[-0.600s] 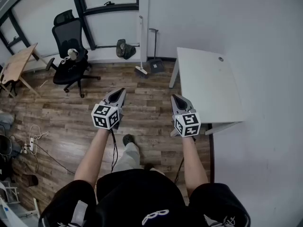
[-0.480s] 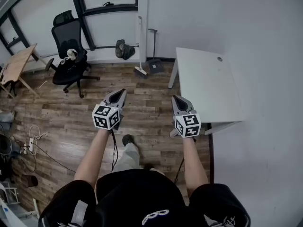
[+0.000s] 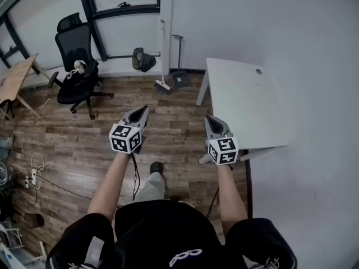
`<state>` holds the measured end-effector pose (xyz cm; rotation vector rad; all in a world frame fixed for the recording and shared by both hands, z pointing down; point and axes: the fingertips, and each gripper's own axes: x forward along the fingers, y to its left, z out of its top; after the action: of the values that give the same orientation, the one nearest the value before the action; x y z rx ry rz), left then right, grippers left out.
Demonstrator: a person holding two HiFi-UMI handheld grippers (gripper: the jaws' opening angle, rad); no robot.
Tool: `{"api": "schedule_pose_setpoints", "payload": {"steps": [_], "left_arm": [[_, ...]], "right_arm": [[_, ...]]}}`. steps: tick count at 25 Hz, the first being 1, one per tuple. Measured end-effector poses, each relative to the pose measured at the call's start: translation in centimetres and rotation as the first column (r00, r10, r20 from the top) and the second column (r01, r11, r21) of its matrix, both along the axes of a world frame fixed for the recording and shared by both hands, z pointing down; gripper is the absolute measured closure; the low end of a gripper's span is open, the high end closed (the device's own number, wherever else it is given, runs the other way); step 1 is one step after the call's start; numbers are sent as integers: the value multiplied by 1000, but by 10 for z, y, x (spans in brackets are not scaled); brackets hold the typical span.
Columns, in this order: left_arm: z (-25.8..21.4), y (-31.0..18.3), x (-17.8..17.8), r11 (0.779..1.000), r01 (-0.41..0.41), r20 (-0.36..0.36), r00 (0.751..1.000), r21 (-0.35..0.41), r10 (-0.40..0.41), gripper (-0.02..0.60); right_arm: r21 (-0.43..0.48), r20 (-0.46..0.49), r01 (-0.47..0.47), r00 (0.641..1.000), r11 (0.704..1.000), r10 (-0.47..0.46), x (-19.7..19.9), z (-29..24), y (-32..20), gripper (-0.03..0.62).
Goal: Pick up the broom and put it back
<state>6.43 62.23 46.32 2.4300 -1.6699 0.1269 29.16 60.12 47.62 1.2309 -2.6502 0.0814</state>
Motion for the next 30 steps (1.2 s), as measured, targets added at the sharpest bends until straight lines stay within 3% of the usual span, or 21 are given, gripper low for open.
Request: {"api": "schedule_pose_setpoints", "payload": {"steps": [9,19,30], "left_arm": [[12,-100,-11,996,-92,1,996,-15,92,565],[11,-204,-53,988,-155,-2,988,-22,155,565],[13,-271,-118,987,-160,-5,987,-25,160,565]], "right_arm": [[-17,-15,-93,996,996,93,-9,5,-78,569],[-37,-27,-158,987,987,157,-46,5,-170,569],[-24,-27,-181,983,983,180,-104,2,-239,569]]}}
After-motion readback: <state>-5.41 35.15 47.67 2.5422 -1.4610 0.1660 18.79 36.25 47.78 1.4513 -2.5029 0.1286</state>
